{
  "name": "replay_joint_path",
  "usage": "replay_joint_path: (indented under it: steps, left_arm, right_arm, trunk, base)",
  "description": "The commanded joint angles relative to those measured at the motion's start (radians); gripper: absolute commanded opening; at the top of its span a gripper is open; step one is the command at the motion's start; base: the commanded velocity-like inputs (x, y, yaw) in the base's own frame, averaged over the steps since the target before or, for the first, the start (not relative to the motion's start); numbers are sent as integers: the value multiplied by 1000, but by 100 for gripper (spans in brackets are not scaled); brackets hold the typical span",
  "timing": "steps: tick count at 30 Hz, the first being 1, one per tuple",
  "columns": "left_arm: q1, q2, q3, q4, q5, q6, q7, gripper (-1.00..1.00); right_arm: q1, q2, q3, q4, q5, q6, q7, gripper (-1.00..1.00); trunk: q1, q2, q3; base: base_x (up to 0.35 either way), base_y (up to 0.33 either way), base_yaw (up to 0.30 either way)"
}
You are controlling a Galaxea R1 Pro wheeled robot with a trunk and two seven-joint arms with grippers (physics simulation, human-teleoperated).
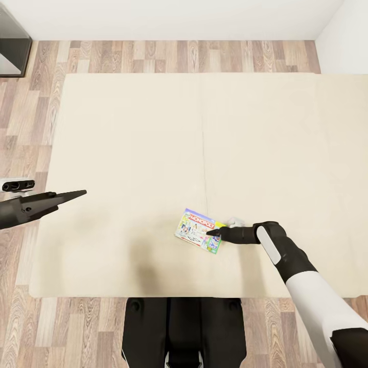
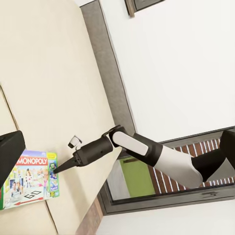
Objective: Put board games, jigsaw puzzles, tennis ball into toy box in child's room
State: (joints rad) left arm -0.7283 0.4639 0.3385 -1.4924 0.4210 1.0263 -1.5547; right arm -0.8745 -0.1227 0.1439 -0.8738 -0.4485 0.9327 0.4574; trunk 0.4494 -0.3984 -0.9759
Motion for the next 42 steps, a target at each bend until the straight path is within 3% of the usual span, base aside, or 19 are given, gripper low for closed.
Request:
replay_joint_path:
  steps: [1,20,42]
  left_arm:
    - [0,0,0,0,-1,11,-4,100]
    - [0,3,3,0,-1,12,-4,100]
    - [0,2,3,3,-1,12,-4,100]
  right_arm:
    - [0,-1,1,-1,5,3,6,100]
    - [-10,-9,-8,-113,4,89,0,100]
    - [-30,-7,-8,-92,0,79,-44,100]
  trunk:
    - [1,-2,-1]
    - [1,-2,-1]
    - [1,-2,-1]
  base:
    - [0,0,0]
    - [0,0,0]
    - [0,0,0]
